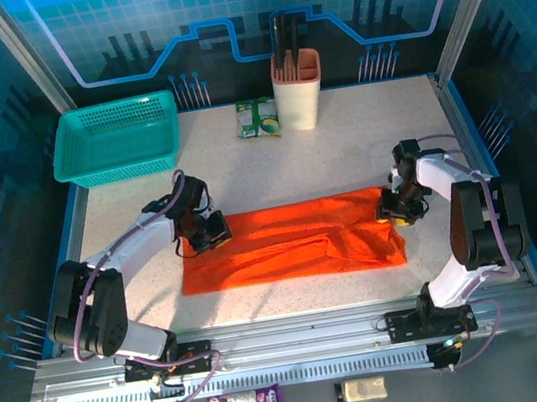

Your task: Fold the inside-out t-shirt

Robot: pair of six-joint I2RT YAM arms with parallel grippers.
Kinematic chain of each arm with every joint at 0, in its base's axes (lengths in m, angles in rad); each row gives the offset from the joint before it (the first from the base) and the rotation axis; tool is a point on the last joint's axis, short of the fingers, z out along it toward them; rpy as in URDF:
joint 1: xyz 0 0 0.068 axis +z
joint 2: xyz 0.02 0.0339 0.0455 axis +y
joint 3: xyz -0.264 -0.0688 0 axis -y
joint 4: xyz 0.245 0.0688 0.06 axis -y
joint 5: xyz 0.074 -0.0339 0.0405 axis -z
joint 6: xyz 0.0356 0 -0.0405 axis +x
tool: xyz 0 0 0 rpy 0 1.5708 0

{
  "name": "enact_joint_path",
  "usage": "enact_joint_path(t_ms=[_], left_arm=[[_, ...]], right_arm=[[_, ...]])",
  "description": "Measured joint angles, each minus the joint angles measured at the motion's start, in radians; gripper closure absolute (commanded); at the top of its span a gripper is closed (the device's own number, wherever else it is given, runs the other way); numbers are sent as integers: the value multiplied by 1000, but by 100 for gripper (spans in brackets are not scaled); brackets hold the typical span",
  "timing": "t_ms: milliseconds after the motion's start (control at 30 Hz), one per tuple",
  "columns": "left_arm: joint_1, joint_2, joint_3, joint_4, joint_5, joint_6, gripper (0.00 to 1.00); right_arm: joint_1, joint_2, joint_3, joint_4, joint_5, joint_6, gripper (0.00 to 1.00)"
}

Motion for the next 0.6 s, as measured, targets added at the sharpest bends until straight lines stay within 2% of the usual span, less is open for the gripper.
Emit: enact_joint_path(t_ms=[100,400,600], left_arm=[[0,-5,0,-9,0,0,90],[0,-6,3,-22,-1,0,90],[0,-12,9,-37,-11,0,90]], right_arm=[[0,0,-25,3,-17,12,56],[0,7,-37,33,-53,35,67],[0,6,-37,35,-29,37,56]])
